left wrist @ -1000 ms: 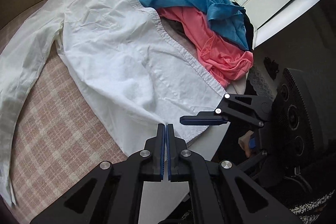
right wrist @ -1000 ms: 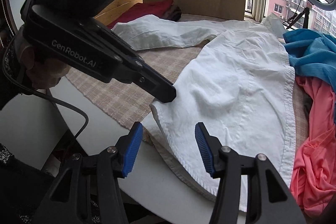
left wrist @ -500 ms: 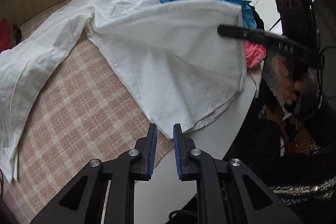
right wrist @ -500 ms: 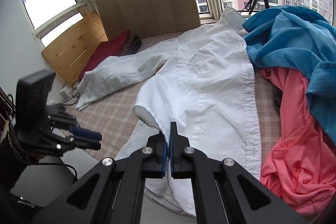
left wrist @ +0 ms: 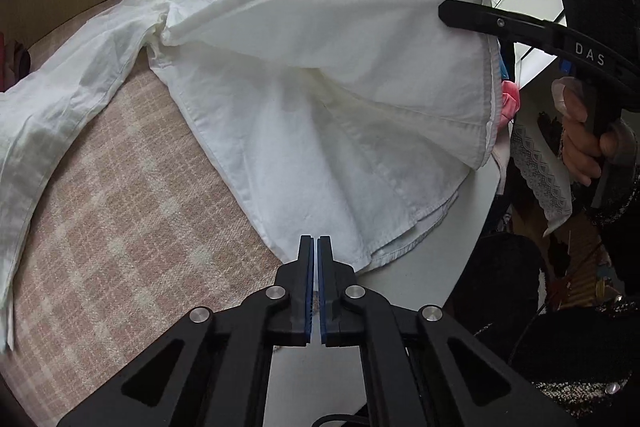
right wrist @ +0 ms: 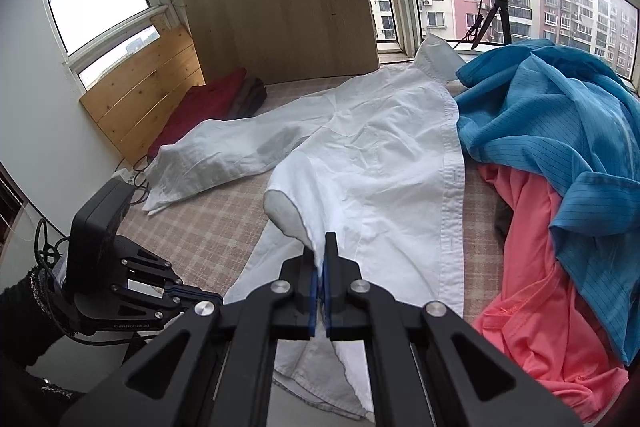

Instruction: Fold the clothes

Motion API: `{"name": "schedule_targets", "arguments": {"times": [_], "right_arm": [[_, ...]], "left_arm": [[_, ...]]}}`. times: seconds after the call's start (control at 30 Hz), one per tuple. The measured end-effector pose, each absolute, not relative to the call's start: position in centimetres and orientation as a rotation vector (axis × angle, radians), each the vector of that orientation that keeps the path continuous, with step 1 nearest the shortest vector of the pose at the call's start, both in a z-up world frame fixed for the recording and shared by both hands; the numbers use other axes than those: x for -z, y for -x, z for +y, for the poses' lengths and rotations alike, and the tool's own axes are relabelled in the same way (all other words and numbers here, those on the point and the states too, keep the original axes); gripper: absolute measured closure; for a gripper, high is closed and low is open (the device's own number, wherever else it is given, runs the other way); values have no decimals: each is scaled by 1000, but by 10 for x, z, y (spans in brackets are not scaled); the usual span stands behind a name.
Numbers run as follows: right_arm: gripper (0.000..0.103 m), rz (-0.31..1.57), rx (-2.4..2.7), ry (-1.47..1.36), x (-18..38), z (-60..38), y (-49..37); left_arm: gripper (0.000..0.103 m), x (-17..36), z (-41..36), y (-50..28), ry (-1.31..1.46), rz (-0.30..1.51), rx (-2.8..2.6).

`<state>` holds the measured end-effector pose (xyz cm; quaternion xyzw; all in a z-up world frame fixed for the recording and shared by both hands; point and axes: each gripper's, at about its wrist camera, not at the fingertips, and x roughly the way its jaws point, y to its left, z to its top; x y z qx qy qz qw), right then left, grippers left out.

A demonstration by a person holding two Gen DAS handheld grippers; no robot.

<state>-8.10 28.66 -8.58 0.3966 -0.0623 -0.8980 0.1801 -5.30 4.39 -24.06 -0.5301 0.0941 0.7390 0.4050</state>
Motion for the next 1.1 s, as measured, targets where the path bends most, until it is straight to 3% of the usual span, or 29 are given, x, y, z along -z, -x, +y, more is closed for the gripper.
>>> {"name": "schedule_targets", "arguments": {"times": [0.13, 0.37, 0.5, 0.53, 0.57, 0.6, 1.1], "right_arm": [[101, -188, 2540, -1119, 85, 289, 80], [101, -186, 2518, -1119, 87, 284, 79], [101, -175, 2503, -1128, 89, 279, 79], [101, -174, 2499, -1129, 89, 278, 79], [101, -171, 2496, -1130, 89, 277, 79], [101, -168, 2493, -1132, 89, 276, 79], [101, -36, 2323, -1201, 121, 219, 74]], "left_arm": [[84, 250, 28, 54, 1445, 201, -1837], [71, 252, 31, 42, 1417, 237, -1825], [73, 259, 40, 39, 1394, 321, -1872], [81, 261, 41, 40, 1396, 326, -1882], [95, 259, 41, 41, 1386, 323, -1888], [99, 255, 40, 40, 1369, 316, -1893], [100, 202, 48, 33, 1196, 215, -1902]]}}
